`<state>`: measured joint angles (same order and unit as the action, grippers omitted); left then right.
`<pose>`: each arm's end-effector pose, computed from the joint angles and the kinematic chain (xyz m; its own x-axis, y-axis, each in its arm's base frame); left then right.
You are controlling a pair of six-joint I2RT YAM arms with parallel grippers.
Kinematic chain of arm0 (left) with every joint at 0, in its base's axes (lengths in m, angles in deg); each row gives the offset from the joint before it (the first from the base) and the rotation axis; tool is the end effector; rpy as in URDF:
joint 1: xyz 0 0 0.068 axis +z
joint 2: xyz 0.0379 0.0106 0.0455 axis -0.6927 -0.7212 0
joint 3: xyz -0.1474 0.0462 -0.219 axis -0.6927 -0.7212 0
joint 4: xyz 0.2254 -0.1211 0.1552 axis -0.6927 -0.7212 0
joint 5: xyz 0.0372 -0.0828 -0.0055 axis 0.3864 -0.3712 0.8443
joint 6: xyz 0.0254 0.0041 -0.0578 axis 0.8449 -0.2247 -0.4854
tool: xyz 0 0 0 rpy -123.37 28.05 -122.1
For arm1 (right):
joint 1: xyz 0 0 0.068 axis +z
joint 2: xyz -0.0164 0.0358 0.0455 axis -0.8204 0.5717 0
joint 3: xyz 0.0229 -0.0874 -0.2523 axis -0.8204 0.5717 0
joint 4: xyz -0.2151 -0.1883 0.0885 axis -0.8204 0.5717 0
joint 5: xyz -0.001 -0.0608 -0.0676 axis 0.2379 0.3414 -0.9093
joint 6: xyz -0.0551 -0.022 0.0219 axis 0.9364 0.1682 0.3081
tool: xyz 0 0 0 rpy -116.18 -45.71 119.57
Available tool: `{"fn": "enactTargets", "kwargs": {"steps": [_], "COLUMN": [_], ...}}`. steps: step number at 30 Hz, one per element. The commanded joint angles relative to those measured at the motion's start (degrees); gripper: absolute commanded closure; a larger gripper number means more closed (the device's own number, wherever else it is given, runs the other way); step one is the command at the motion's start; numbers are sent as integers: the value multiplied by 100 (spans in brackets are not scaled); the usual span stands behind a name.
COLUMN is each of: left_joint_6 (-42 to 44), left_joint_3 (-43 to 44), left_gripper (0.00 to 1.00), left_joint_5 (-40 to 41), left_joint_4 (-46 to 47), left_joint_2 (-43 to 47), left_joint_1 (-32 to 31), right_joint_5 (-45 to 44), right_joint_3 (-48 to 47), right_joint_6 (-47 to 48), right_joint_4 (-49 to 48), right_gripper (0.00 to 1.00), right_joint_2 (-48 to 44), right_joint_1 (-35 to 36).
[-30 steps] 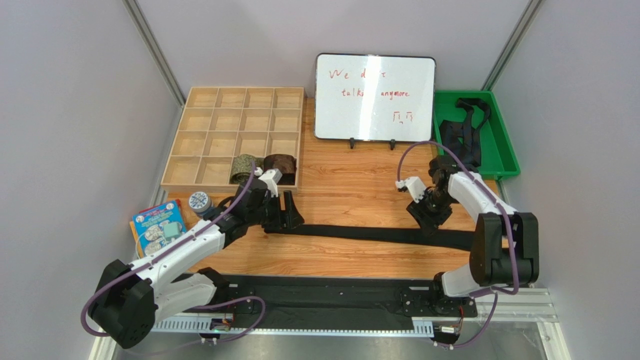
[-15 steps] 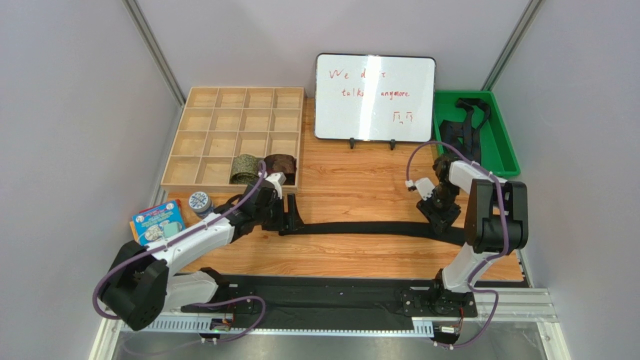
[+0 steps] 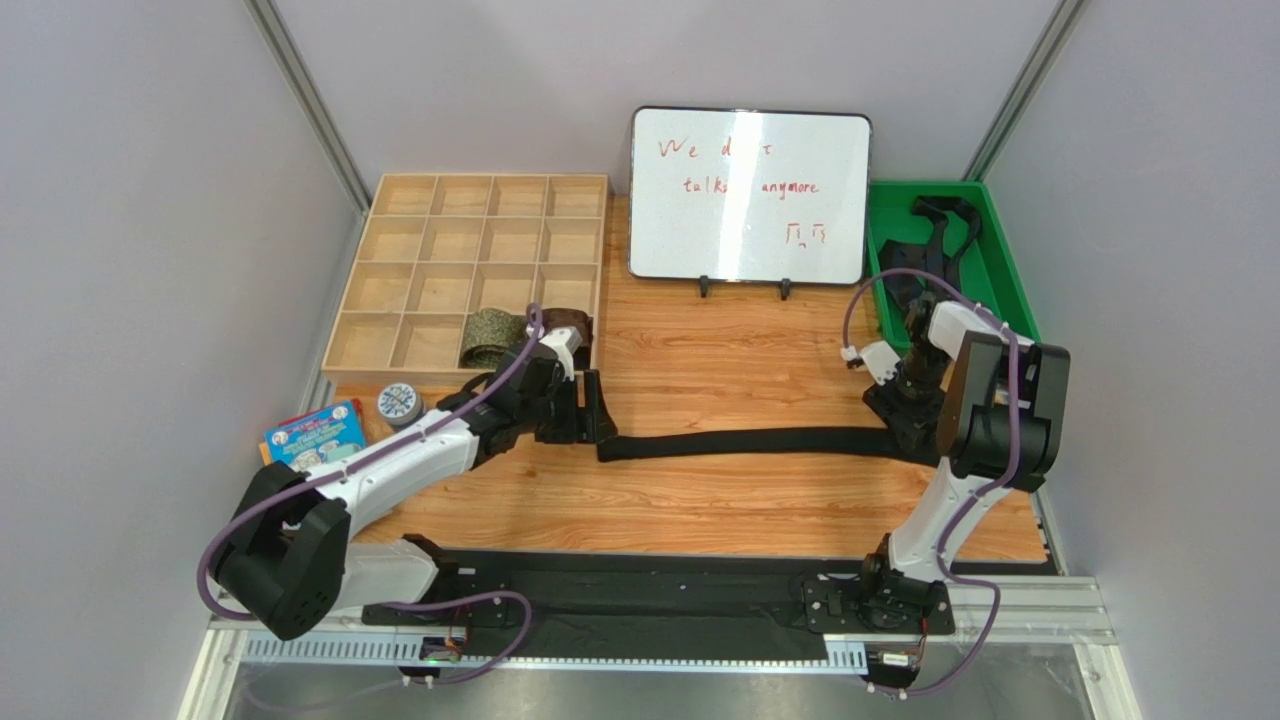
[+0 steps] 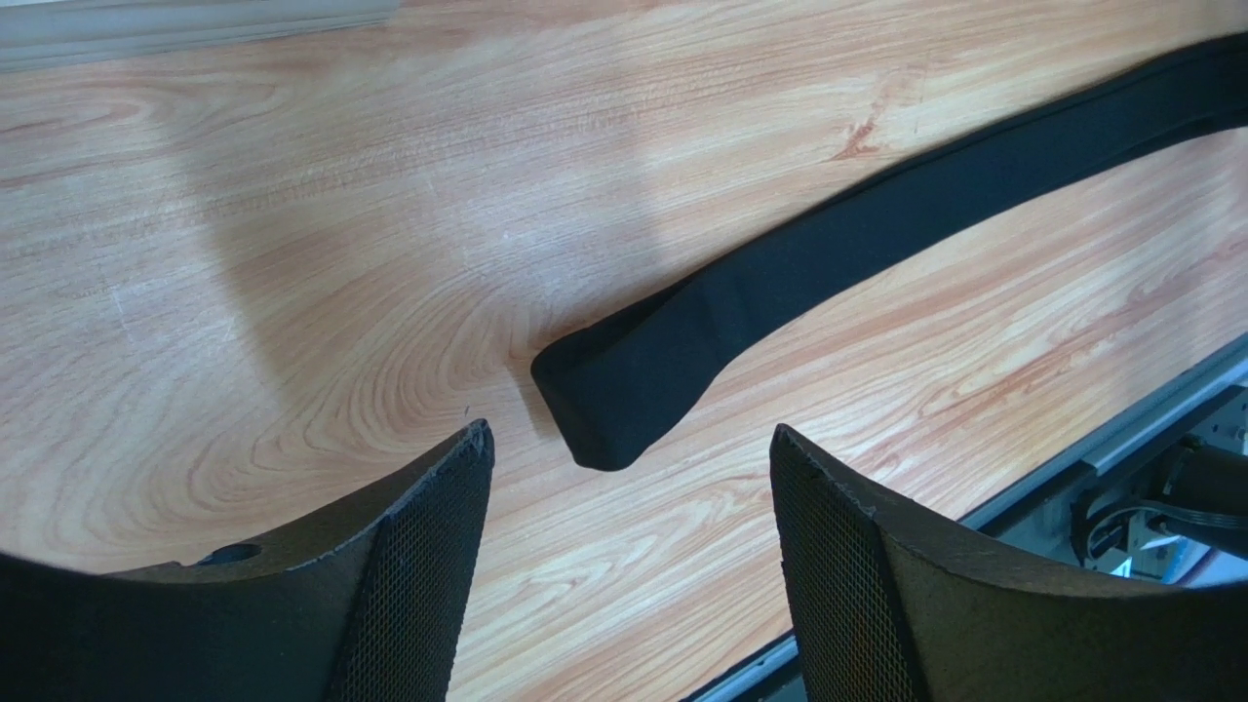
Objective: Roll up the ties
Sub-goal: Flatten out the tie at the center of the board.
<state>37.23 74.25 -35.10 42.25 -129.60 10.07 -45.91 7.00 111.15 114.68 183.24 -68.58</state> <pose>0.2385 -0.1698 0.1582 -0.8589 -0.1095 -0.5004 0.1877 0.8416 -0.5064 0.3184 -0.0793 0.1052 -0.7539 -0.6376 0.1587 -0.6293 0.7701 0.1048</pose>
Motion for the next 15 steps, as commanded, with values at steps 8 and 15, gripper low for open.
{"fn": "enactTargets", "kwargs": {"steps": [8,15], "left_joint_6": [-499,-499], "left_joint_3": [-81,68], "left_gripper": [33,50], "left_joint_5": [-75,355], "left_joint_4": [97,-211], "left_joint_2": [-256,-406], "left_joint_1": [-330,-375], "right_joint_5": [2194,3250], "right_joint_3": [-575,-364], "right_joint_6": [-380,-1348], "right_joint_4": [926,971], "right_gripper": [39,44], "right_joint_2": [-928,-956], "right_joint_1": [536,1336]}}
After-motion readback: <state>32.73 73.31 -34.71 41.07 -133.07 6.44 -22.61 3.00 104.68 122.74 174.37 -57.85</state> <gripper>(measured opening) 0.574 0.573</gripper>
